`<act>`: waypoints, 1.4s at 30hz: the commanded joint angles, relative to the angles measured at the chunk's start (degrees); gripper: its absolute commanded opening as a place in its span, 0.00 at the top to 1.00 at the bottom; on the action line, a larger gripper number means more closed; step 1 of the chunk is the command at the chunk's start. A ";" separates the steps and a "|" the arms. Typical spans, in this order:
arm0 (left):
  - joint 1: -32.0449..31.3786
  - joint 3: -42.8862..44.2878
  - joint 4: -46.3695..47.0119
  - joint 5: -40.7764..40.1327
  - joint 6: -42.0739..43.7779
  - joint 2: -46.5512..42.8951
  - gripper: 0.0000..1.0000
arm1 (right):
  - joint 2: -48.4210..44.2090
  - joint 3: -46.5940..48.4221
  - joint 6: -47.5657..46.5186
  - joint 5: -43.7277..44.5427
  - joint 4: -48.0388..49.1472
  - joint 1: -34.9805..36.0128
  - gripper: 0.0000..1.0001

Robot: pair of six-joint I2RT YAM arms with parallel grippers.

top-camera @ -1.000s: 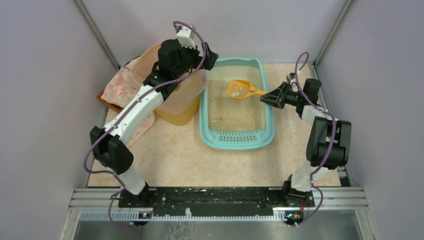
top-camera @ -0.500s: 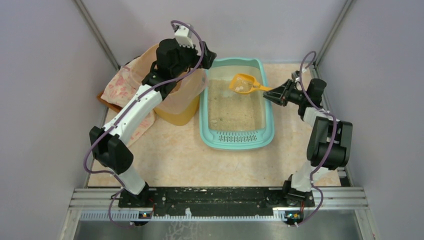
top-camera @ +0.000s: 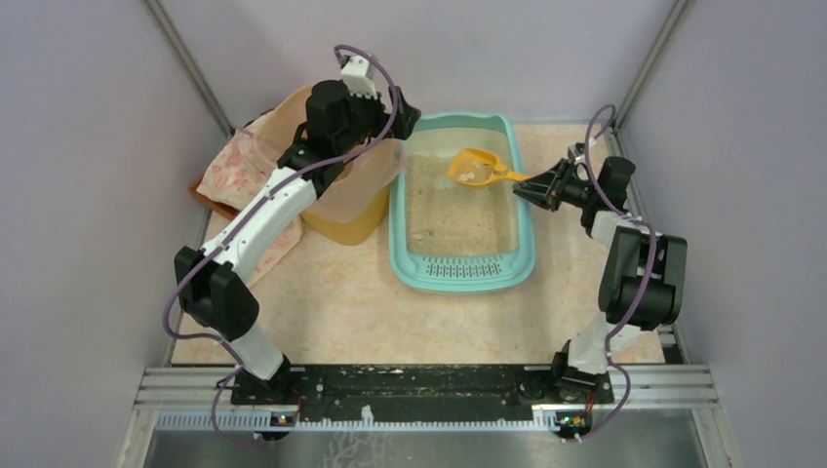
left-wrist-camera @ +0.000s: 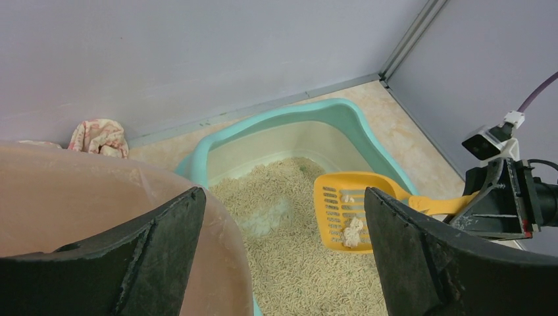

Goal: Clean the litter box

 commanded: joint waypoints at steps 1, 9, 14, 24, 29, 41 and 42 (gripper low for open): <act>0.32 -1.48 1.38 0.73 -0.71 -2.71 0.04 | -4.17 4.38 -9.07 0.16 -8.73 1.85 1.00; 0.31 -1.26 0.46 -0.99 0.75 -5.11 0.04 | -9.23 7.93 -7.32 1.39 -11.70 3.53 1.00; 0.25 -2.28 0.15 -2.44 1.52 -6.26 0.04 | -11.39 11.42 -6.26 2.34 -12.87 6.13 1.00; 7.01 -6.52 -1.12 -4.06 -8.61 -11.00 0.03 | -10.23 23.95 -4.06 5.62 -14.75 13.47 1.00; 9.57 -8.25 -2.13 -4.92 -10.34 -13.24 0.03 | -7.33 31.12 -3.43 6.54 -16.74 18.21 1.00; 11.86 -10.41 -4.93 -14.14 -7.42 -17.95 0.02 | 2.54 48.09 -7.29 8.78 -25.21 25.34 1.00; 12.36 -10.71 -5.00 -14.00 -7.74 -18.27 0.02 | 3.50 49.49 -7.98 9.10 -26.47 25.81 1.00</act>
